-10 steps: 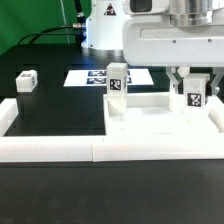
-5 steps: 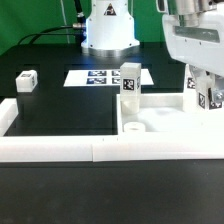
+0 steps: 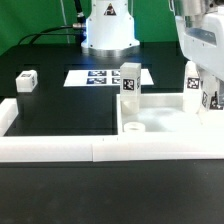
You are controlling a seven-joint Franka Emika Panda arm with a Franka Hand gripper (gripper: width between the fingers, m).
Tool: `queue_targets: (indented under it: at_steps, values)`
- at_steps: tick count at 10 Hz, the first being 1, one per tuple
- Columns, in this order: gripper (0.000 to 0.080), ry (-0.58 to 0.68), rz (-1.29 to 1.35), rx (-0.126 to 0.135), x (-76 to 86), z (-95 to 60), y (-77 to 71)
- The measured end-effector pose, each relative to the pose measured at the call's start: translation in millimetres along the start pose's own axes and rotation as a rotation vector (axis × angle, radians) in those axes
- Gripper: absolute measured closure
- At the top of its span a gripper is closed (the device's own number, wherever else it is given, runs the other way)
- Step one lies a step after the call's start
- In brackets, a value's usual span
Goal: Assemble square table
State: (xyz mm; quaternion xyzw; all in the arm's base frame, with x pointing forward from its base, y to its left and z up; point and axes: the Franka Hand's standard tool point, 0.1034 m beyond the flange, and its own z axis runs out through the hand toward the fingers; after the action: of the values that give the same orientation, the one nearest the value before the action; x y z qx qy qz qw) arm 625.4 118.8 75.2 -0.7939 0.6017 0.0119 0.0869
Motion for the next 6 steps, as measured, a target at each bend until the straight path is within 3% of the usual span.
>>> queue_targets:
  at_steps: [1, 4, 5, 6]
  values:
    - [0.0182, 0.014, -0.198, -0.007, -3.4, -0.9, -0.6]
    - [0.0151, 0.011, -0.435, -0.013, -2.9, 0.3, 1.0]
    - [0.0151, 0.02, -0.606, -0.031, -0.5, 1.3, 2.3]
    - [0.0151, 0.037, -0.786, -0.071, 2.7, 1.9, 2.0]
